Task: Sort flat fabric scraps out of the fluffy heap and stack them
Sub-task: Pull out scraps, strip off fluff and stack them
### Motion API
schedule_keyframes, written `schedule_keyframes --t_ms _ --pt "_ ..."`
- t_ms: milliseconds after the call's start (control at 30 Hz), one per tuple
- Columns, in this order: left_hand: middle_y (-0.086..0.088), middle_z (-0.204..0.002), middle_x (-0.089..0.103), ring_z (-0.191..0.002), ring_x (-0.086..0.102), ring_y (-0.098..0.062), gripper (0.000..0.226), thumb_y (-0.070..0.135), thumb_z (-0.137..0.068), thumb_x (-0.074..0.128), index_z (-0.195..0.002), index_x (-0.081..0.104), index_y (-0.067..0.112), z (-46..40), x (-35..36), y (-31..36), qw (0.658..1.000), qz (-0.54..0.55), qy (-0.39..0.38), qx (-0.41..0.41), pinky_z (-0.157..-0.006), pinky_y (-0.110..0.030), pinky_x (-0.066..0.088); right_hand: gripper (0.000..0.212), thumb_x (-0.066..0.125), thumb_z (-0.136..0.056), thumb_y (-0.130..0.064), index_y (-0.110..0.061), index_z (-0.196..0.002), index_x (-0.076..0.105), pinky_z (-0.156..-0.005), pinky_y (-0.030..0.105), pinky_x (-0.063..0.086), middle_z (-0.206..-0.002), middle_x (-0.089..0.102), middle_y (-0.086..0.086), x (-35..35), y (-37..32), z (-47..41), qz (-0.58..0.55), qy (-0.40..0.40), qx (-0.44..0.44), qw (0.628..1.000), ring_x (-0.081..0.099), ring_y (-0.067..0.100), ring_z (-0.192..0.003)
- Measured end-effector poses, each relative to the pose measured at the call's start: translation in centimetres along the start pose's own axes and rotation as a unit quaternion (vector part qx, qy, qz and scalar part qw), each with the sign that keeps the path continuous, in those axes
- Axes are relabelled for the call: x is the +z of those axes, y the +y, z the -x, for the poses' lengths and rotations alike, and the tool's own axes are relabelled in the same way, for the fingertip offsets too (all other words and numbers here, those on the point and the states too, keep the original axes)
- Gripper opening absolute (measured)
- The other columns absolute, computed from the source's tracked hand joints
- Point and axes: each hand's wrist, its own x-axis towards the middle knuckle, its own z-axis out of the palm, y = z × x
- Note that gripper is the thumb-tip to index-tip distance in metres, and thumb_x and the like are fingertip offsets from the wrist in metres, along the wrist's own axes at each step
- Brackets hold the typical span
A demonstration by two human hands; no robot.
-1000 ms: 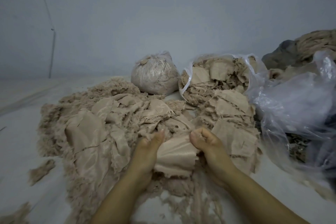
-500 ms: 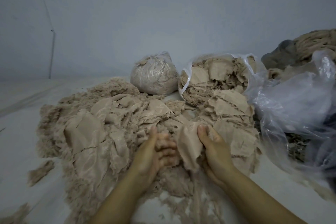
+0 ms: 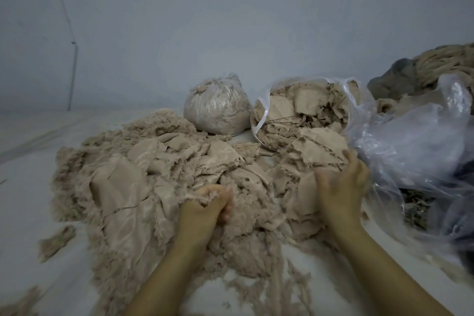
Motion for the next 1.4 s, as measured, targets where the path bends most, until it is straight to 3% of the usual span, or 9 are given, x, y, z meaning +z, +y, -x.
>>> schedule_keyframes --t_ms 167,300,467,600,733,867,1000,1200,1400 --pt "0.013 -0.073 0.062 -0.071 0.058 -0.004 0.037 0.059 -0.068 0.065 -0.063 0.062 0.023 0.2 -1.1 -0.6 0.910 -0.295 -0.180 0.229 -0.068 -0.022 0.047 0.039 0.065 -0.085 -0.039 -0.029 -0.122 0.056 -0.097 0.025 0.031 -0.115 0.045 -0.012 2.4 0.3 4.2 0.119 -0.341 -0.210 0.909 0.037 0.009 -0.114" --pt "0.019 -0.125 0.050 -0.117 0.044 0.000 0.042 0.042 -0.082 0.065 -0.119 0.063 0.023 -0.8 -1.1 -2.7 0.820 -0.435 -0.212 0.307 -0.102 -0.013 0.029 0.011 0.066 -0.089 -0.027 -0.016 -0.087 0.064 -0.078 0.015 0.038 -0.084 0.058 -0.006 2.4 0.9 4.8 0.040 -0.330 -0.263 0.906 0.051 0.011 -0.085" --pt "-0.003 -0.074 0.059 -0.074 0.054 -0.016 0.023 0.001 -0.073 0.044 -0.076 0.066 0.002 -1.8 -1.4 -2.8 0.879 -0.404 -0.041 0.251 -0.067 -0.027 0.041 0.021 0.060 -0.092 -0.014 -0.027 -0.076 0.056 -0.060 0.009 0.040 -0.075 0.063 -0.017 1.9 -0.8 4.8 -0.172 -0.260 -0.136 0.940 0.055 -0.004 -0.067" --pt "-0.004 -0.103 0.064 -0.103 0.057 -0.019 0.038 -0.011 -0.076 0.050 -0.104 0.070 0.005 -1.7 -2.0 -2.7 0.881 -0.429 -0.049 0.196 -0.083 -0.011 0.034 0.015 0.057 -0.090 -0.024 -0.022 -0.078 0.065 -0.060 0.018 0.051 -0.078 0.072 -0.006 0.8 -1.5 3.4 -0.345 -0.199 0.015 0.917 0.067 0.008 -0.071" --pt "0.022 -0.132 0.047 -0.127 0.039 0.002 0.062 0.037 -0.077 0.058 -0.137 0.044 0.026 0.3 -0.3 -1.4 0.915 -0.317 -0.112 0.223 -0.107 -0.018 0.031 0.015 0.066 -0.081 -0.034 -0.020 -0.078 0.072 -0.059 0.028 0.051 -0.074 0.071 0.002 1.0 -1.3 4.6 -0.336 -0.345 0.013 0.876 0.066 0.014 -0.067" --pt "0.025 -0.074 0.066 -0.065 0.057 0.012 0.016 0.019 -0.087 0.066 -0.093 0.065 0.034 0.3 1.2 -0.8 0.965 -0.174 -0.145 0.131 -0.059 -0.009 0.041 0.011 0.065 -0.086 -0.030 -0.025 -0.080 0.072 -0.067 0.024 0.051 -0.079 0.070 -0.002 1.7 -1.6 5.0 -0.358 -0.326 0.029 0.875 0.064 0.015 -0.076" --pt "0.009 -0.040 0.031 -0.034 0.025 -0.005 0.027 0.028 -0.090 0.050 -0.071 0.052 0.009 -0.6 0.4 -0.6 0.998 0.002 -0.056 0.016 -0.035 -0.017 0.022 0.022 0.056 -0.093 -0.022 -0.008 -0.108 0.064 -0.073 0.026 0.056 -0.100 0.073 0.008 1.3 -1.0 3.5 -0.402 -0.276 0.172 0.856 0.070 0.020 -0.092" --pt "0.011 -0.091 0.070 -0.087 0.065 -0.001 0.035 0.039 -0.073 0.075 -0.105 0.062 0.031 -0.2 0.8 -1.6 0.985 -0.023 -0.168 0.033 -0.071 -0.012 0.049 0.024 0.060 -0.085 -0.025 -0.006 -0.092 0.073 -0.066 0.027 0.056 -0.092 0.072 0.018 1.3 -1.9 5.0 -0.399 -0.408 0.173 0.803 0.071 0.023 -0.080" --pt "-0.006 -0.071 0.065 -0.070 0.061 -0.017 0.019 0.028 -0.086 0.057 -0.070 0.063 0.019 0.1 1.0 -1.1 0.991 0.033 -0.122 0.033 -0.071 -0.028 0.052 0.024 0.052 -0.095 -0.021 -0.006 -0.095 0.071 -0.064 0.023 0.055 -0.093 0.074 0.016 1.4 -1.7 4.8 -0.394 -0.385 0.191 0.813 0.072 0.022 -0.083"
